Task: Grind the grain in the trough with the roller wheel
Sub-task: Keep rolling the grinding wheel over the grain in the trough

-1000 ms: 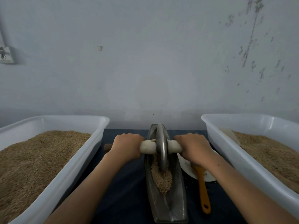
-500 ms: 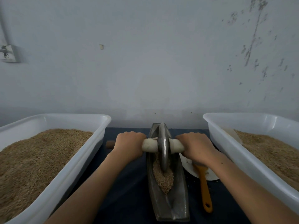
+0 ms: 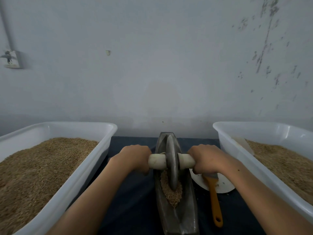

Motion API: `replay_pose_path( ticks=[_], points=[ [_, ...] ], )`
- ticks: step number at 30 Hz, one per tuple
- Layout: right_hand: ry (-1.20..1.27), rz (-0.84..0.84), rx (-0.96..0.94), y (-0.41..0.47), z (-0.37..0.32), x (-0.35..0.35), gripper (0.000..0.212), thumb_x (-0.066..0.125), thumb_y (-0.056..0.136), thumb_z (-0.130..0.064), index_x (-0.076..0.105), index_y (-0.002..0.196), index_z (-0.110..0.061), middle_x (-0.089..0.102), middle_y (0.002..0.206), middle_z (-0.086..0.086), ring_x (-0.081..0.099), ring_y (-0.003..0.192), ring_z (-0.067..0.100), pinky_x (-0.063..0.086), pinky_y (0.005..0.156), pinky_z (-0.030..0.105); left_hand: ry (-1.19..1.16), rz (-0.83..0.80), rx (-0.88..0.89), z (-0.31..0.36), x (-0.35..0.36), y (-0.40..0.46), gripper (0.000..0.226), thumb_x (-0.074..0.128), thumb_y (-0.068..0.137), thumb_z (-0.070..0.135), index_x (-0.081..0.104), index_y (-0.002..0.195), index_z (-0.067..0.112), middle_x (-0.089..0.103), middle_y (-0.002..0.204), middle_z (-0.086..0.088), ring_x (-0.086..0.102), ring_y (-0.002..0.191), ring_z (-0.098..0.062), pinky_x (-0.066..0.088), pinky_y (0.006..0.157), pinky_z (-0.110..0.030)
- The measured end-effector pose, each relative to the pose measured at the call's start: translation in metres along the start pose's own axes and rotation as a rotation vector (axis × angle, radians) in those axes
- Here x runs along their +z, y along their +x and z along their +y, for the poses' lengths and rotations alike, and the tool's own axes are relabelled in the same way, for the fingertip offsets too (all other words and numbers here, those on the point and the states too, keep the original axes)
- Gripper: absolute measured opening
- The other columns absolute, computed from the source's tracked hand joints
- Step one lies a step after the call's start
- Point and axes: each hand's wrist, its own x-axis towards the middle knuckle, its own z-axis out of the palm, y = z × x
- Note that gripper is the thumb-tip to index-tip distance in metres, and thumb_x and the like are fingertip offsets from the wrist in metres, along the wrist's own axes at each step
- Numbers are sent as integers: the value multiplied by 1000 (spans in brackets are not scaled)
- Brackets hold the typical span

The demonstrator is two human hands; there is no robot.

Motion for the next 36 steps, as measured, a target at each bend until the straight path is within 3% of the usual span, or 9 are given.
replay_pose_path(
  ticks=[6, 9, 13, 19, 22, 27, 30, 33, 36],
  points=[
    [-47, 352, 83, 5, -5, 16, 13, 55, 87, -20, 50, 97, -27, 63, 97, -2, 60, 88, 22, 31, 66, 30, 80, 332, -43, 4, 9, 4, 27, 60, 85, 30, 56, 111, 24, 63, 106, 0, 59, 98, -22, 37, 72, -30],
    [-29, 419, 100, 7, -6, 21, 12, 53, 89, -21, 47, 97, -27, 63, 97, -2, 60, 88, 23, 31, 67, 30, 76, 409, -56, 5, 12, 4, 23, 58, 87, 31, 54, 109, 25, 62, 106, 0, 59, 97, -22, 36, 71, -30],
    [-47, 327, 66, 5, -2, 16, 16, 56, 87, -22, 51, 101, -29, 64, 98, -3, 59, 87, 20, 33, 66, 29, 80, 302, 1, 1, 8, 5, 30, 62, 84, 31, 56, 112, 23, 63, 105, 0, 60, 96, -20, 38, 72, -30],
    [-45, 30, 0, 2, -2, 0, 23, 64, 80, -23, 60, 103, -23, 60, 87, -3, 59, 79, 16, 37, 56, 25, -73, -46, 19, -4, -1, 1, 43, 72, 77, 30, 58, 117, 20, 64, 105, -2, 56, 87, -16, 41, 73, -29],
    [-26, 52, 15, 4, -1, 3, 22, 63, 81, -23, 60, 103, -24, 64, 91, -2, 60, 80, 16, 39, 59, 25, -30, 30, 10, -3, 0, 1, 39, 70, 78, 31, 59, 114, 21, 64, 101, 0, 54, 83, -16, 40, 71, -30],
    [-36, 363, 97, 10, -4, 21, 13, 56, 87, -21, 51, 97, -28, 63, 92, -5, 60, 84, 20, 36, 64, 30, 85, 366, -24, 3, 10, 4, 26, 60, 84, 31, 57, 109, 25, 63, 101, 2, 60, 93, -19, 38, 70, -30],
    [-46, 480, 121, 12, -6, 28, 12, 56, 89, -22, 47, 95, -28, 63, 90, -5, 57, 79, 19, 35, 64, 30, 60, 437, -31, 3, 14, 4, 21, 58, 87, 30, 54, 107, 25, 63, 99, 2, 59, 91, -18, 36, 69, -29],
    [-52, 396, 90, 10, -3, 22, 17, 57, 86, -21, 43, 89, -31, 63, 91, -5, 51, 74, 17, 31, 62, 29, 54, 391, -5, 1, 14, 5, 24, 59, 86, 31, 55, 108, 25, 62, 100, 2, 59, 91, -18, 37, 70, -29],
    [-32, 202, 44, 6, 0, 11, 17, 60, 83, -22, 55, 96, -30, 62, 90, -5, 55, 76, 15, 34, 58, 27, 69, 283, 31, -1, 8, 5, 28, 62, 82, 32, 58, 109, 24, 64, 100, 2, 60, 90, -18, 39, 69, -29]
  ],
)
